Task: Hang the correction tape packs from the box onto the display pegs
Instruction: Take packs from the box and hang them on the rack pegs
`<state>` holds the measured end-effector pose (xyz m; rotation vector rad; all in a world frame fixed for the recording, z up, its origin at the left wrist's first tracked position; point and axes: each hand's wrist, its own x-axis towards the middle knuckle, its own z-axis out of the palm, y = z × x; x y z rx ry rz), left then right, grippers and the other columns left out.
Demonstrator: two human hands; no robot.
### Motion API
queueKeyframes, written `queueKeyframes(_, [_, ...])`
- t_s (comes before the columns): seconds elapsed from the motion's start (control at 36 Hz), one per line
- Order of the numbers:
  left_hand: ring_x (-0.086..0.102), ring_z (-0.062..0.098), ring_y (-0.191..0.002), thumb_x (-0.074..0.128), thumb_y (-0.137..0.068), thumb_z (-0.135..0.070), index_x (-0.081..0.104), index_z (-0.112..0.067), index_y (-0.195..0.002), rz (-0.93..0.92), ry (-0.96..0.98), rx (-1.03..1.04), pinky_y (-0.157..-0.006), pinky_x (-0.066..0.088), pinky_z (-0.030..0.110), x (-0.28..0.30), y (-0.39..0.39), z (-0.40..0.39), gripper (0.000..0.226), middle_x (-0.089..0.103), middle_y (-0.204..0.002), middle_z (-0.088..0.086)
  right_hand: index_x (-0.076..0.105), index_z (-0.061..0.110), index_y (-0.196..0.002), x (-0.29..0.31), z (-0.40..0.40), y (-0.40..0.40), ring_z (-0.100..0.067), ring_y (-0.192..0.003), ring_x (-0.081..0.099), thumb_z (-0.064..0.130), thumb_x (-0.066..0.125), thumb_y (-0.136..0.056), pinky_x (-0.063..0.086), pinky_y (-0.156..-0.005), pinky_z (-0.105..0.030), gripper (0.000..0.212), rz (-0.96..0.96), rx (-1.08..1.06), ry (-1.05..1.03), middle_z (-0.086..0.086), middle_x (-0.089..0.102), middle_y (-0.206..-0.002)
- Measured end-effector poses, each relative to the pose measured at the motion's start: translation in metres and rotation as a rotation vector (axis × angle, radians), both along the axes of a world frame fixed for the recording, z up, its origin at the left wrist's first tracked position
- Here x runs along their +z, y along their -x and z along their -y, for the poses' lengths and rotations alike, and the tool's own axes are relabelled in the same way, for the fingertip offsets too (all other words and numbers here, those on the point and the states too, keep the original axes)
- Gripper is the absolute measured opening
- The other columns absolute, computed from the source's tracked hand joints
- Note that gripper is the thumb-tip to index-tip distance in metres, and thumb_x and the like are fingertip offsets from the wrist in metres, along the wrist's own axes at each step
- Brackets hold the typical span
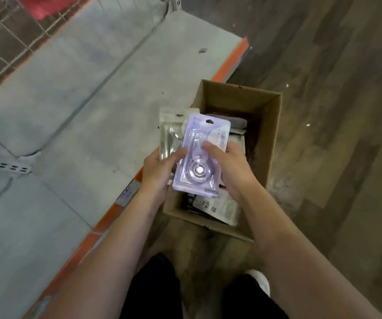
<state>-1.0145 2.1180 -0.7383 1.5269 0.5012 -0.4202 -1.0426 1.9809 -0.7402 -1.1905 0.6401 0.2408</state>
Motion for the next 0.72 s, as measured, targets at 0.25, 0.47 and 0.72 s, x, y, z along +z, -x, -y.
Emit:
queueKeyframes(0.25, [0.069,0.021,-0.071,0.072,-0.083,-0.014,0.07,-0.012,-0.091,0.015,-0.031,0.051,-0.066,0.057,0.033,0.136,0.017,0.008,0.009,0.073,-0.077,0.004,0.05,0.013,-0.109,0.126,0.015,0.022,-0.017,-0.086,0.07,0.011,0.075,-0.082,0.059,-0.074,-0.036,0.038,-0.127,0.134,-0.023,-0.006,0.069,-0.106])
queueKeyframes(0.47, [0.065,0.017,-0.064,0.07,-0.084,-0.012,0.067,-0.011,-0.089,0.076,0.006,0.031,-0.055,0.053,0.022,0.315,0.018,0.02,0.006,0.07,-0.074,0.004,0.048,0.011,-0.111,0.299,0.042,0.019,-0.021,-0.086,0.067,0.008,0.071,-0.084,0.055,-0.073,-0.032,0.036,-0.044,0.069,0.02,-0.006,0.067,-0.103])
queueKeyframes(0.72, [0.069,0.025,-0.081,0.073,-0.082,-0.014,0.07,-0.014,-0.085,0.175,-0.017,0.108,-0.085,0.054,0.04,0.475,0.023,0.003,0.004,0.075,-0.081,0.004,0.056,0.014,-0.094,0.462,0.041,0.002,-0.028,-0.094,0.065,0.004,0.074,-0.08,0.05,-0.095,-0.046,0.024,0.111,0.194,0.126,-0.011,0.067,-0.098])
